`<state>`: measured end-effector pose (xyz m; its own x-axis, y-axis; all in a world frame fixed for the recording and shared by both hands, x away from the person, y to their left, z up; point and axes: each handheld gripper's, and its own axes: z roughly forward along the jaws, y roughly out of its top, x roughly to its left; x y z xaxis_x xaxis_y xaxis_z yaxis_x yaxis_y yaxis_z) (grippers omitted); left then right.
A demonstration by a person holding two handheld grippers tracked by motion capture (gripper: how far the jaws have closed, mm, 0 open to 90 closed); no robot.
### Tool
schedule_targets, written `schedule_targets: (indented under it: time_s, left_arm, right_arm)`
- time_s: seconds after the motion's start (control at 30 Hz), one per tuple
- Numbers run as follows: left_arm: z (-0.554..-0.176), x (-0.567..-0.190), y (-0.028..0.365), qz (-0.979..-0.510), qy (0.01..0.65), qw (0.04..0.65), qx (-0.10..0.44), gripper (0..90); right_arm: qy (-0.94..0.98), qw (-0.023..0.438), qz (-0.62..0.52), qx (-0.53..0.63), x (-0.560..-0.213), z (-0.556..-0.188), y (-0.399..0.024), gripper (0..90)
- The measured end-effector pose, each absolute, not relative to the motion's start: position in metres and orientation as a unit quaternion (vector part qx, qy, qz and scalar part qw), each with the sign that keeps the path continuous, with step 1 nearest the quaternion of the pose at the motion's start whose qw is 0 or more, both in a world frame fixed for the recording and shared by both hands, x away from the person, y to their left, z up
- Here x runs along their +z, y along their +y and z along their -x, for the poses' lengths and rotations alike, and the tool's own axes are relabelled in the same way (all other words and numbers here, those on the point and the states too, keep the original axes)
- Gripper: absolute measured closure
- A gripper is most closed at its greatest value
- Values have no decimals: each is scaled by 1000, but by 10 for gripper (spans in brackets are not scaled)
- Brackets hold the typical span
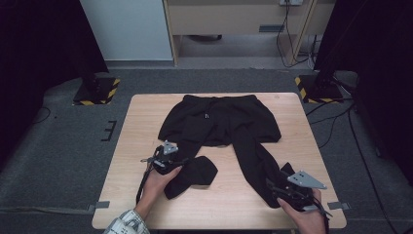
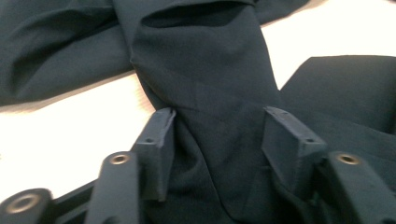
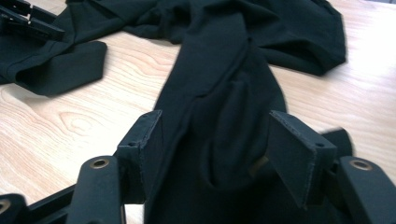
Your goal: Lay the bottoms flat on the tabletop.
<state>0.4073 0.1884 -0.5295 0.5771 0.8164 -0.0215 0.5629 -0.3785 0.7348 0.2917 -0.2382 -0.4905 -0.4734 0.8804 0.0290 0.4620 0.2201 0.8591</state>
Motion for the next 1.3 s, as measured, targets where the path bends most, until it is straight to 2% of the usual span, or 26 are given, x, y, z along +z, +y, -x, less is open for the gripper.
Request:
schedule_targets:
  time_s: [0.07,0.4,0.63,0.7,0.77,0.87,0.93,1.03,1.1,1.2,1.3]
  left_arm:
    - [-400,-530,187,-816,415,362,173,515]
    - [-351,-527,189,-838,383,359,146,528]
    - [-325,-522,203,-849,373,356,115,532]
    - [-324,-521,208,-845,382,354,122,526]
    - [-324,-518,214,-831,393,362,155,490]
    - [-329,-510,224,-798,417,393,187,456]
    - [-331,-508,230,-788,425,396,203,459]
    - [-338,-506,234,-778,437,394,219,452]
    - [-345,-506,235,-774,441,392,230,435]
    - [-357,-506,233,-770,444,394,236,430]
    - [-371,-508,229,-771,444,393,234,427]
  right_arm:
    - [748,245,-444,428,-490,-295,-232,369]
    - [771,222,-428,417,-501,-336,-200,401]
    - [798,200,-428,372,-520,-366,-176,407]
    - [803,194,-431,364,-525,-372,-173,405]
    - [806,191,-432,356,-528,-374,-172,418]
    - [807,187,-436,353,-531,-374,-173,473]
    - [803,190,-436,358,-532,-372,-175,554]
    - [805,184,-431,365,-532,-367,-178,725]
    - [807,168,-431,368,-531,-360,-184,810]
    - [809,153,-429,371,-530,-349,-190,858]
    - [814,147,-425,368,-528,-333,-197,863]
